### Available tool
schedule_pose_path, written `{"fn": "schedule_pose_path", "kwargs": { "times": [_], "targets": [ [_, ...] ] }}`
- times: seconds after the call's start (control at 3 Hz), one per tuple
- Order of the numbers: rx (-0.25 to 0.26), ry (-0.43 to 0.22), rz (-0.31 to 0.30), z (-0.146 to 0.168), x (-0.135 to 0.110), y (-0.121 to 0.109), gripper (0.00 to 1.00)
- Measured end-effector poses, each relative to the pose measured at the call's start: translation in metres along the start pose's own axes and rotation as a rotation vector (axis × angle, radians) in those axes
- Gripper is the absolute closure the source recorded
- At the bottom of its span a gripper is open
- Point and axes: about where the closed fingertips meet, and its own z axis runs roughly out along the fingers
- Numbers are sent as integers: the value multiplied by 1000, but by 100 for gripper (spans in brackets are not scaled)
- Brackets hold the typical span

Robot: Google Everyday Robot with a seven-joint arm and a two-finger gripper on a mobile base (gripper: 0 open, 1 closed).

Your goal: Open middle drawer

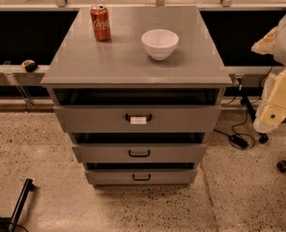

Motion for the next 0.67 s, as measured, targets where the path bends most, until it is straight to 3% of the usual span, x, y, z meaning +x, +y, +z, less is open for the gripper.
{"fn": "schedule_pose_path", "kwargs": {
  "times": [0.33,0.67],
  "targets": [
    [0,0,0,0,0,0,0],
    [-10,-37,13,29,4,9,0]
  ]
}}
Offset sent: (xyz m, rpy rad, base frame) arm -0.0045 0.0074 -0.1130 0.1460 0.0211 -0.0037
